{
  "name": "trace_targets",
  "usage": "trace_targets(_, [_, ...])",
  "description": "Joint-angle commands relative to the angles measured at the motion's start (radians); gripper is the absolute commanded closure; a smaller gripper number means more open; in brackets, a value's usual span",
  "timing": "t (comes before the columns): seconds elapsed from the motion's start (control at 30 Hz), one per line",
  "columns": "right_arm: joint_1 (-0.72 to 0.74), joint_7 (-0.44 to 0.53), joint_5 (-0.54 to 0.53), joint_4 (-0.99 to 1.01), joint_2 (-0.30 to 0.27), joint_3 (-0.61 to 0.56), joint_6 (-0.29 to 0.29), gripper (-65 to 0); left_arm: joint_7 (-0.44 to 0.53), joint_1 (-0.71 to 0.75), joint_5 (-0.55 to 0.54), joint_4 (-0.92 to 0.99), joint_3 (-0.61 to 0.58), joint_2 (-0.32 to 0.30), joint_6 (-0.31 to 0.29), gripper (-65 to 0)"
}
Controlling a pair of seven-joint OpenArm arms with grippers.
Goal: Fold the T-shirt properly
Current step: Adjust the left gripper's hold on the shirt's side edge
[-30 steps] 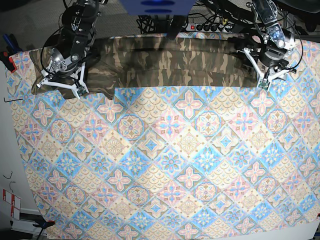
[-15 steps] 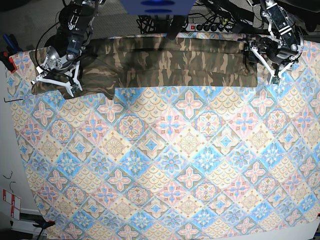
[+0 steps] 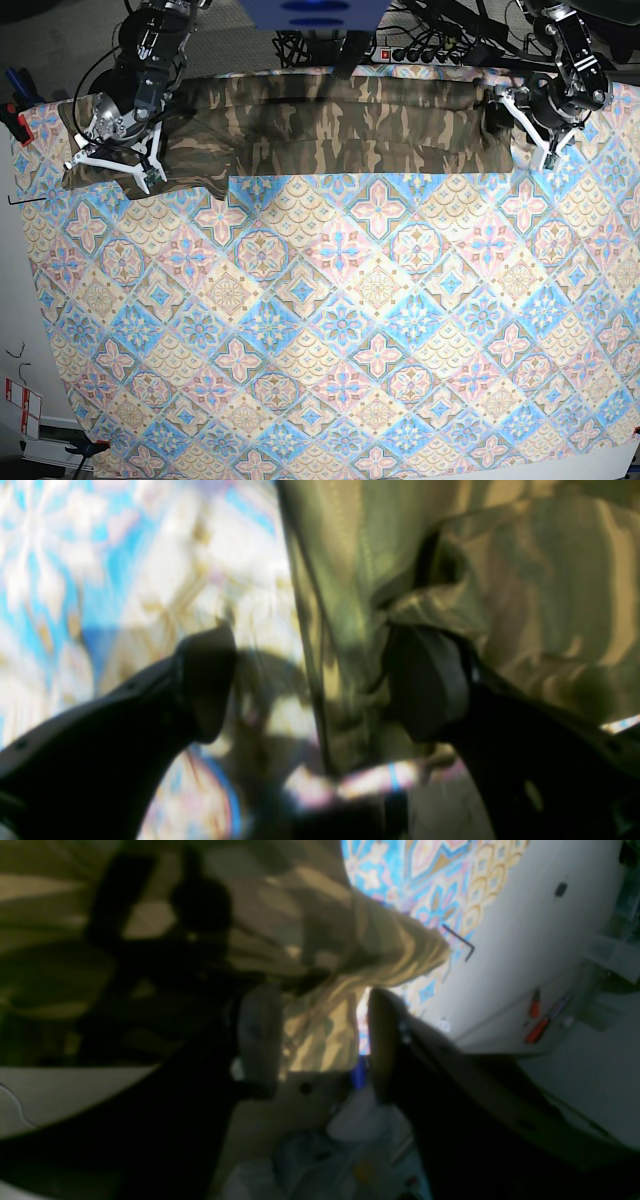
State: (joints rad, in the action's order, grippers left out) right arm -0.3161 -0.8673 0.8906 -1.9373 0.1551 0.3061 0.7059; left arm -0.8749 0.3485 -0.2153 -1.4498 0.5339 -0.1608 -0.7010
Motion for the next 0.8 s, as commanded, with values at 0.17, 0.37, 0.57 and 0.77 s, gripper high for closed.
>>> trace_targets(0.17, [0.005, 0.003, 0.011, -0.015, -0.001, 0.0, -0.008, -26.3, -0.082, -0.068, 0.052, 0.209, -0.097, 0.01, 0.003, -20.6])
trace_targets(0.37, [0.005, 0.003, 0.015, -0.015, -0.004, 0.0, -0.008, -26.3, -0.085, -0.082, 0.05, 0.251, -0.136, 0.005, 0.003, -8.2])
trace_targets(0.57, [0.008, 0.003, 0.015, -0.015, -0.004, 0.0, -0.008, -26.3, -0.088, -0.085, 0.038, 0.248, -0.136, -0.03, 0.003, -1.9])
trace_targets(0.77, [0.01, 0.003, 0.012, -0.014, -0.005, 0.0, -0.008, -26.3, -0.097, -0.073, 0.041, 0.134, -0.136, -0.035, 0.003, -1.9])
